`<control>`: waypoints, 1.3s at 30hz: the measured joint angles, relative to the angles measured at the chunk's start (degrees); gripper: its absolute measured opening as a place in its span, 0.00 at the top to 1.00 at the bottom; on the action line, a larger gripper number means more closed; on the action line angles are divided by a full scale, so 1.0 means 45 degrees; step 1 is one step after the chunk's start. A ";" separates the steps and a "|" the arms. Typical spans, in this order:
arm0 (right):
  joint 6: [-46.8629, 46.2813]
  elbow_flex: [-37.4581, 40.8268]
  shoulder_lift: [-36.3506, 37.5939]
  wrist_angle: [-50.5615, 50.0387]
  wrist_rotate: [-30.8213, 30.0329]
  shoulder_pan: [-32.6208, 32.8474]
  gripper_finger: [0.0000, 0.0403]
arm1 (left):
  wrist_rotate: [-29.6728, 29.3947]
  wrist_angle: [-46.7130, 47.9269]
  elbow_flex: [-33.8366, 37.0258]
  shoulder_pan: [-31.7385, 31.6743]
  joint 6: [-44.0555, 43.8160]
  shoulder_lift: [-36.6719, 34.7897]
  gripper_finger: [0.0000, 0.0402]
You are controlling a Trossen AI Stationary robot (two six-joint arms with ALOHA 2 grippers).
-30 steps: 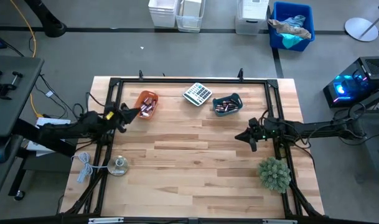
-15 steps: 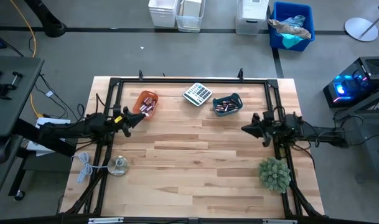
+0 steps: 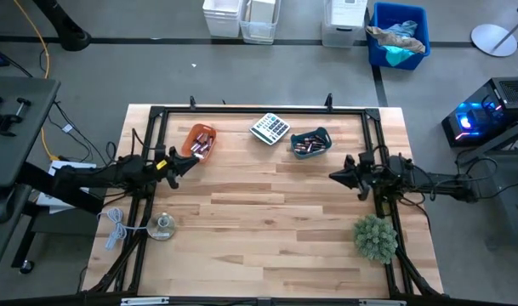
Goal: Sort batteries
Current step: Return to Home Position
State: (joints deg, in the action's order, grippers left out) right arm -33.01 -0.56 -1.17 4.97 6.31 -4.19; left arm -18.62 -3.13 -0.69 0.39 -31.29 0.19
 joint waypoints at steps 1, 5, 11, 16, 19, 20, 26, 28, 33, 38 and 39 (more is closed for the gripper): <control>0.0000 0.0000 -0.0005 -0.0158 0.0005 0.0000 1.00 | -0.0065 -0.0016 0.0000 0.0098 0.0000 0.0002 1.00; 0.0000 0.0000 -0.0011 -0.0704 0.0005 0.0000 1.00 | 0.0031 0.0003 0.0000 0.0373 0.0000 0.0002 1.00; 0.0000 0.0000 -0.0063 -0.0708 0.0008 0.0000 1.00 | 0.0166 0.0020 0.0000 0.0186 0.1393 0.0003 1.00; 0.0000 0.0000 -0.0088 -0.0706 0.0010 0.0000 1.00 | 0.2830 0.0425 0.0000 0.0354 0.5369 0.0000 1.00; 0.0000 0.0000 -0.0131 -0.0703 0.0014 0.0000 1.00 | 0.4228 0.0631 0.0000 0.0355 0.6811 0.0000 1.00; 0.0000 0.0000 -0.0140 -0.0703 0.0015 0.0000 1.00 | 0.4225 0.0630 0.0000 0.0327 0.6787 0.0000 1.00; 0.0000 0.0005 -0.0146 -0.0703 0.0015 0.0000 1.00 | 0.4228 0.0630 0.0000 0.0358 0.6811 0.0000 1.00; 0.0000 0.0005 -0.0146 -0.0703 0.0015 0.0000 1.00 | 0.4224 0.0630 0.0000 0.0350 0.6626 0.0009 1.00; 0.0000 0.0005 -0.0146 -0.0703 0.0015 0.0000 1.00 | 0.4199 0.0635 0.0000 0.0339 0.6541 0.0049 1.00; 0.0000 0.0005 -0.0146 -0.0703 0.0015 0.0000 1.00 | 0.4194 0.0630 0.0000 0.0339 0.6538 0.0049 1.00; 0.0000 0.0005 -0.0146 -0.0703 0.0017 0.0000 1.00 | 0.4194 0.0634 0.0000 0.0339 0.6538 0.0049 1.00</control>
State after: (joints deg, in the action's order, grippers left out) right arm -33.01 -0.54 -1.83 1.80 6.38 -4.19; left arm 0.25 -0.28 -0.69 1.91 -1.87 0.40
